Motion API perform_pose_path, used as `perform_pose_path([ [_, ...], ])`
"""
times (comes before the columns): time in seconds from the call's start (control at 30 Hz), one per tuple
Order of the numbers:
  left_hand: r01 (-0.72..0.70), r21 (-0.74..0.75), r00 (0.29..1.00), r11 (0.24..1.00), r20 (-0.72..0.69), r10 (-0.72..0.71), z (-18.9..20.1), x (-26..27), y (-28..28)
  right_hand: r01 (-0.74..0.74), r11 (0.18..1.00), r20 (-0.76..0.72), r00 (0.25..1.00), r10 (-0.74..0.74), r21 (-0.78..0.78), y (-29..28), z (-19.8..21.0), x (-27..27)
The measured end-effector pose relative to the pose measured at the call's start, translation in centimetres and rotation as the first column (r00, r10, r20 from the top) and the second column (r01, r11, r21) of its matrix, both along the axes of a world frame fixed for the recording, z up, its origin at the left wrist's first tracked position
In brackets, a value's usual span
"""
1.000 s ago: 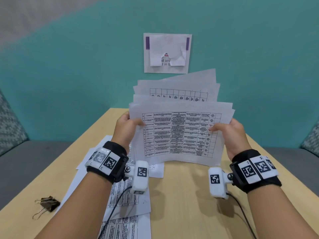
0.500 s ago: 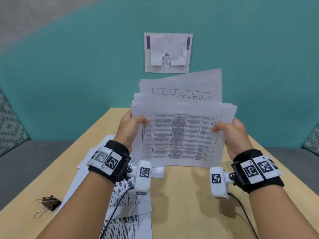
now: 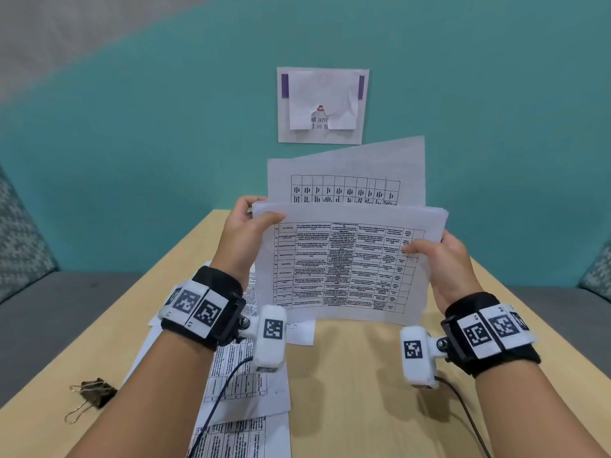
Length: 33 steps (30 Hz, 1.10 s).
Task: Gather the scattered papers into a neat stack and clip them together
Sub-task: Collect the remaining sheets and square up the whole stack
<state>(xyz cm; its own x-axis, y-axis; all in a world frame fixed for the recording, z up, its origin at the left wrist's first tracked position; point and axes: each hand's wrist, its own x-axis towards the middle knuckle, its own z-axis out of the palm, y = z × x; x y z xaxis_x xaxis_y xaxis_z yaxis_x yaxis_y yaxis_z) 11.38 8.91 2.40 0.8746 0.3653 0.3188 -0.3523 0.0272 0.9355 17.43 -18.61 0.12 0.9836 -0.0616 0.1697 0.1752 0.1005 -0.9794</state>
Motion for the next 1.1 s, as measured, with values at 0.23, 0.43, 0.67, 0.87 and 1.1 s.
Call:
perform_pose_path([
  [0.23, -0.105, 0.041, 0.978, 0.994, 0.185, 0.096, 1.5, -0.6, -0.3, -0.024, 1.000, 0.008, 1.000, 0.024, 0.011, 0.2, 0.3, -0.1],
  [0.43, -0.111, 0.083, 0.977, 0.990, 0.191, 0.093, 1.9, -0.9, -0.1, -0.106, 0.994, 0.008, 0.994, 0.106, -0.008, 0.1, -0.1, -0.2],
  [0.67, -0.129, 0.002, 0.970, 0.992, 0.210, 0.126, 2.2, -1.0, -0.3, -0.185, 0.978, -0.008, 0.983, 0.185, -0.092, -0.2, -0.7, -0.3],
  [0.87, -0.366, -0.048, 0.848, 0.929, 0.395, 0.354, 3.4, -1.7, 2.2, -0.055, 0.994, 0.041, 0.997, 0.059, -0.095, -0.6, -0.9, 0.0],
  [1.1, -0.511, -0.304, 0.732, 0.804, 0.336, 0.592, 4.2, -2.3, 7.3, 0.389, 0.921, -0.073, 0.919, -0.387, 0.003, -2.4, -1.4, 1.3],
])
